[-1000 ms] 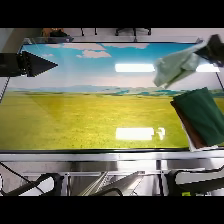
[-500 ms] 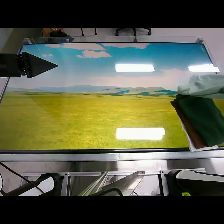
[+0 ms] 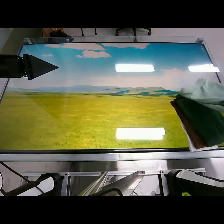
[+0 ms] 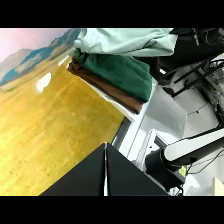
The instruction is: Fold the shirts.
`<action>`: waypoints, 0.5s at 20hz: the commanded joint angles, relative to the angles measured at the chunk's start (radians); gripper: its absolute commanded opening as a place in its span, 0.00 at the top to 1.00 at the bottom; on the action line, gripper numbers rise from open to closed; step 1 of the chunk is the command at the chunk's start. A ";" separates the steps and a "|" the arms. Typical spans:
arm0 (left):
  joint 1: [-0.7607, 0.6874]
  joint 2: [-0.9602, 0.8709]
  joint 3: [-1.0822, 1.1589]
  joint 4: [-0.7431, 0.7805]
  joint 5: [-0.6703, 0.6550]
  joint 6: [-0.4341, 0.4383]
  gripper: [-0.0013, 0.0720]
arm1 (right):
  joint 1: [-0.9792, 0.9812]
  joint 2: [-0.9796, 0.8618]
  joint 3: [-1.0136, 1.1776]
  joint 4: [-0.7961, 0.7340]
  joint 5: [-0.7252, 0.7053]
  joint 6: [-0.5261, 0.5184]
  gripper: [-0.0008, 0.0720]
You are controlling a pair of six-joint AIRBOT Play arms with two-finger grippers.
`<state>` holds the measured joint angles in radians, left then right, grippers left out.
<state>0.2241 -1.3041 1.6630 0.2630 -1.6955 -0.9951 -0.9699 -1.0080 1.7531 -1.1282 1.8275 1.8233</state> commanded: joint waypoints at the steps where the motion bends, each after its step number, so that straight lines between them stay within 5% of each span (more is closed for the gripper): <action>1: -0.005 -0.031 0.000 -0.001 -0.026 0.011 0.96 | -0.003 0.066 -0.241 -0.163 -0.012 -0.015 0.96; 6: -0.031 -0.087 0.000 -0.002 -0.030 0.011 0.96 | 0.000 0.138 -0.534 -0.239 -0.294 -0.014 0.92; 7: -0.039 -0.097 0.000 -0.002 -0.029 0.011 0.96 | -0.001 0.132 -0.558 -0.229 -0.315 -0.014 0.66; 8: -0.042 -0.107 0.000 -0.002 -0.029 0.011 0.96 | -0.001 0.116 -0.568 -0.230 -0.308 -0.023 0.27; 9: -0.051 -0.116 0.000 -0.002 -0.029 0.011 0.96 | -0.001 0.098 -0.568 -0.230 -0.277 -0.032 0.09; 10: -0.050 -0.124 0.000 -0.003 -0.029 0.011 0.96 | -0.001 0.090 -0.563 -0.234 -0.239 -0.041 0.09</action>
<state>0.1848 -1.4029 1.6630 0.2607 -1.7214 -0.9852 -0.9714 -0.9016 1.2362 -1.3441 1.5925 1.8023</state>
